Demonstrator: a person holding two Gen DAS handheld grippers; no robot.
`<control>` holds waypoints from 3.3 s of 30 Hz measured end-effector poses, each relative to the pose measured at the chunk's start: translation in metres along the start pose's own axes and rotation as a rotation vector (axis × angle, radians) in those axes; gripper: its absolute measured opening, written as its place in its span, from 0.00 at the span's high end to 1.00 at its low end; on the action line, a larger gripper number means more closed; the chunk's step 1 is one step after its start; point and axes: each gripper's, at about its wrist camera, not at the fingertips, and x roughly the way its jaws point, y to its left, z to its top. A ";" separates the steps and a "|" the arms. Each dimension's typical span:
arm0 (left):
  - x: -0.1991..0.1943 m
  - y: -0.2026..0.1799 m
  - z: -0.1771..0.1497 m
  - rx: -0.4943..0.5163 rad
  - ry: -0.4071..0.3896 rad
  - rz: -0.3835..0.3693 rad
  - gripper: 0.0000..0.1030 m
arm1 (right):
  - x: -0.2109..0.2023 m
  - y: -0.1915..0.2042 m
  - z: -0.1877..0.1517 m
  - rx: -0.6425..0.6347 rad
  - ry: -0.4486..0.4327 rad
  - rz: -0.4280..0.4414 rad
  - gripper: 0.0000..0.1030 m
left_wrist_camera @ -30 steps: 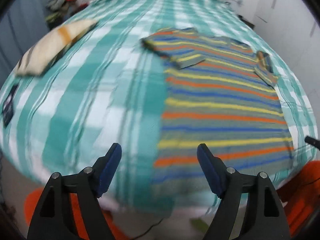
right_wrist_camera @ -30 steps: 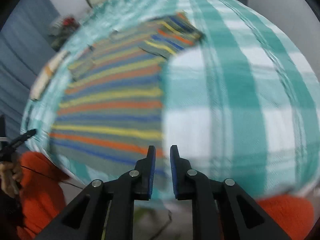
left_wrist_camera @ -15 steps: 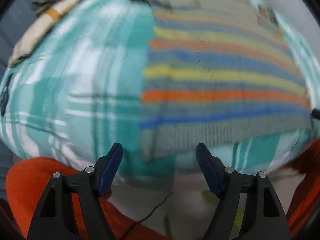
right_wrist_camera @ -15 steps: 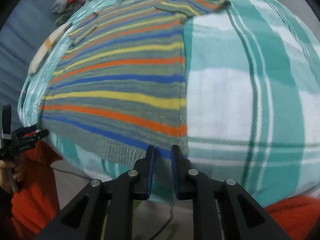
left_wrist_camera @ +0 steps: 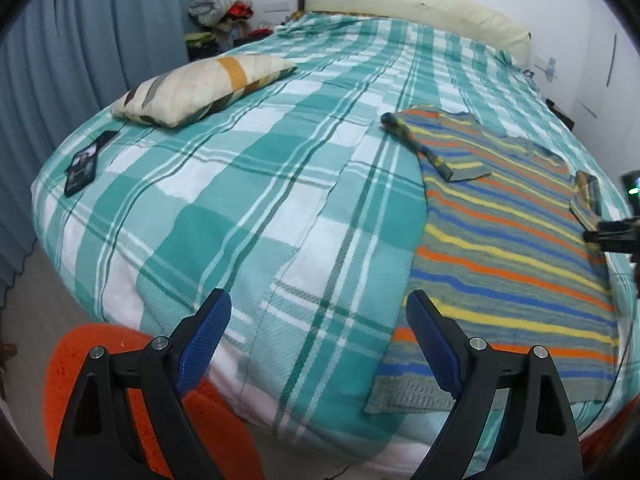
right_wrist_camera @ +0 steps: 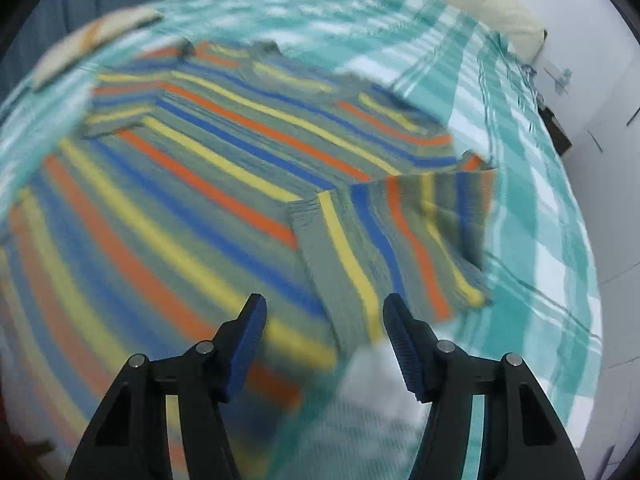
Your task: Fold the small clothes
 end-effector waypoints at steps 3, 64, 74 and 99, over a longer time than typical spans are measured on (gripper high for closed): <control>0.005 -0.001 -0.002 0.005 0.025 0.001 0.12 | 0.027 -0.020 0.000 0.090 0.003 0.020 0.59; -0.046 -0.029 0.036 0.194 -0.030 -0.075 0.12 | -0.016 -0.247 -0.209 1.171 -0.103 0.025 0.54; 0.028 -0.167 0.109 0.693 -0.091 -0.244 0.14 | -0.114 -0.120 -0.227 0.812 -0.238 0.021 0.30; 0.180 0.053 0.237 -0.390 0.083 -0.091 0.99 | -0.090 -0.041 -0.209 0.704 -0.213 0.199 0.30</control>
